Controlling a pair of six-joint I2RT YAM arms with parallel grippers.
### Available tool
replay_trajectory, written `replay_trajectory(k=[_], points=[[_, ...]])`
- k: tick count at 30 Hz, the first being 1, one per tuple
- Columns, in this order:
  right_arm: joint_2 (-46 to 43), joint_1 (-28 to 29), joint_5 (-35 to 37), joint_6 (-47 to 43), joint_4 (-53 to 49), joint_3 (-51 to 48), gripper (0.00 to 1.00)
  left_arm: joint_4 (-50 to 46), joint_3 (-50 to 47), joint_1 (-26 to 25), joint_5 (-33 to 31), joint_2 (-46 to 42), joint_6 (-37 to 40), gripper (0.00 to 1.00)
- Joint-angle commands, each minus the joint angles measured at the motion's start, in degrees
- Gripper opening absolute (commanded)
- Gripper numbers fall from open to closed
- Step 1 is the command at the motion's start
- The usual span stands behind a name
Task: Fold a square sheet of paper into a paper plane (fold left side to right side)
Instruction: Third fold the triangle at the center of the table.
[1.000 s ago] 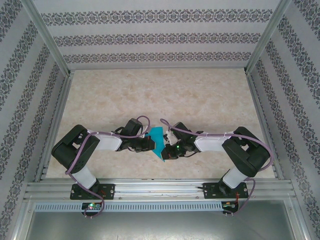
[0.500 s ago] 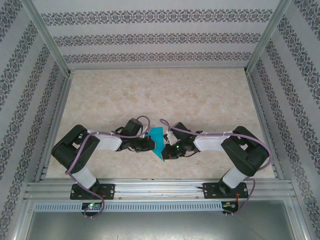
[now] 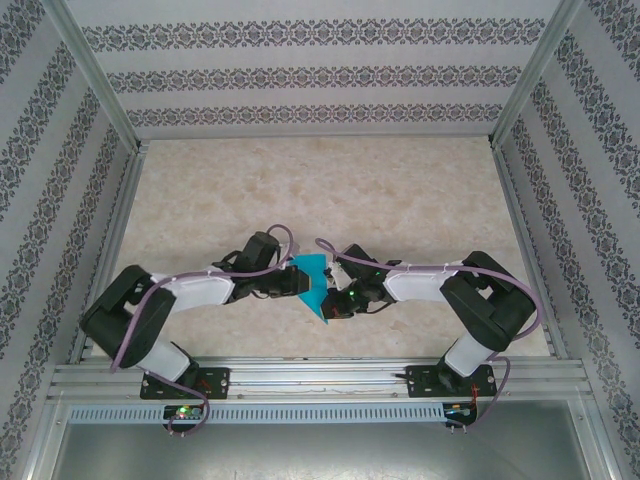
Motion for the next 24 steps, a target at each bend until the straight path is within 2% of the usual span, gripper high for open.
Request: replay_trajectory(k=[1,5,13,24], points=[[1.89,0.48,8.17,0.63,-6.04,-0.67,0.00,-1.06,-2.32,-0.85,0.30,-3.07,0.42,0.12],[3.02,0.75,8.97,0.85,-6.51,0.11,0.00,2.76,-3.77,-2.97,1.44,-2.84,-1.47,0.10],[3.39,1.06,9.60,1.12,-7.22,0.82,0.00,11.05,-4.50,-4.56,2.35,3.98,-4.71,0.09],[4.00,1.06,9.86,0.79,-8.44,1.62,0.00,12.04,-4.14,-4.56,1.29,8.93,-4.21,0.08]])
